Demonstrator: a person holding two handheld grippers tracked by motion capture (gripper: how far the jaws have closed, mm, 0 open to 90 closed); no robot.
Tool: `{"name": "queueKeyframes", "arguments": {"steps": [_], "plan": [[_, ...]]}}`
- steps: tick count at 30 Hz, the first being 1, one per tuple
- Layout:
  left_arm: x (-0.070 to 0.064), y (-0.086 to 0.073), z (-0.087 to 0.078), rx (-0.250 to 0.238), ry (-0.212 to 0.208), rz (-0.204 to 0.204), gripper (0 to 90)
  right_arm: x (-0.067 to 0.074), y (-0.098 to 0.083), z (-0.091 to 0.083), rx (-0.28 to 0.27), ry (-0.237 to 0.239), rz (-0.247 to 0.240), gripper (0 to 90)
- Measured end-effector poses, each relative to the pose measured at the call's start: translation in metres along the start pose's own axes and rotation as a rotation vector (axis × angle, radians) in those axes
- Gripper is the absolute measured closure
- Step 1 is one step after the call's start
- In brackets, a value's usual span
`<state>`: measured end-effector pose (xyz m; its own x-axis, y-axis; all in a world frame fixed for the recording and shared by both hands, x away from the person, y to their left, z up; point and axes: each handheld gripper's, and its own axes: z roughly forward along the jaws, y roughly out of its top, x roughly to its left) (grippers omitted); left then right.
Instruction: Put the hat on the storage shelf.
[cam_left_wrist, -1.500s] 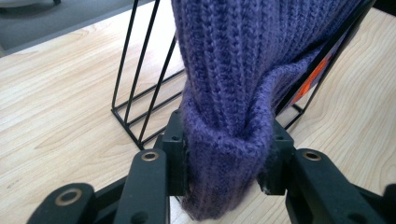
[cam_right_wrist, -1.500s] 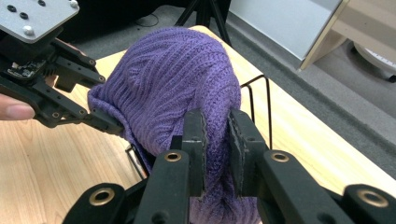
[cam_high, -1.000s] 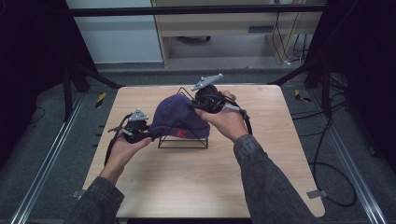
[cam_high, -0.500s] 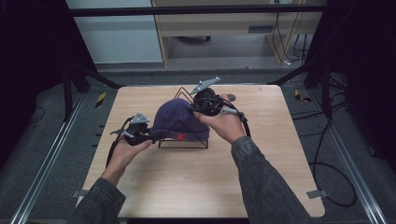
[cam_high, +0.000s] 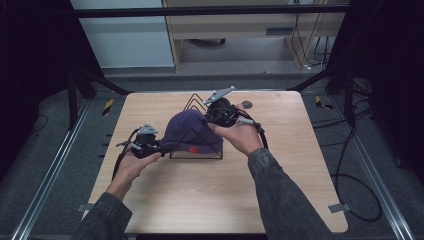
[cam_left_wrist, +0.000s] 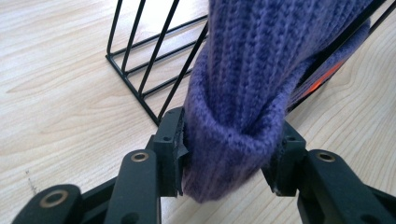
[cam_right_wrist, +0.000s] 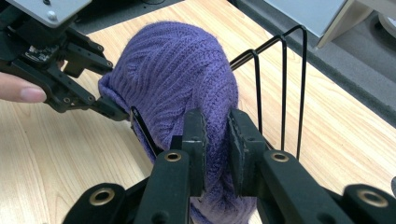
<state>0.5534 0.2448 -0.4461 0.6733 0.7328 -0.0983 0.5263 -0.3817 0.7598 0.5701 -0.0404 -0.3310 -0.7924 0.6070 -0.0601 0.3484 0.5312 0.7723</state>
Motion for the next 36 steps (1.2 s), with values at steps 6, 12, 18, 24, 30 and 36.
{"name": "queueKeyframes", "arguments": {"steps": [6, 12, 18, 24, 30, 36], "plan": [[0.000, -0.002, -0.002, 0.004, 0.000, 0.005, 55.5, 0.002, 0.001, 0.002, 0.005, 0.005, -0.003, 78.2], [-0.001, -0.003, -0.003, 0.005, 0.007, 0.007, 53.2, 0.002, 0.000, 0.001, 0.003, 0.014, -0.006, 77.9], [0.001, -0.009, -0.002, 0.005, -0.002, -0.007, 53.4, 0.004, -0.001, 0.005, 0.008, 0.026, -0.004, 77.5], [0.003, -0.014, -0.002, 0.004, 0.001, -0.018, 53.3, 0.003, -0.003, 0.008, 0.014, 0.032, 0.005, 76.7], [0.002, -0.016, -0.005, -0.012, 0.005, -0.019, 52.1, 0.004, -0.003, 0.009, 0.013, 0.033, 0.006, 74.6], [0.001, -0.019, -0.011, -0.038, 0.027, -0.031, 49.0, 0.004, -0.005, 0.007, -0.005, 0.040, 0.017, 72.2]]}}
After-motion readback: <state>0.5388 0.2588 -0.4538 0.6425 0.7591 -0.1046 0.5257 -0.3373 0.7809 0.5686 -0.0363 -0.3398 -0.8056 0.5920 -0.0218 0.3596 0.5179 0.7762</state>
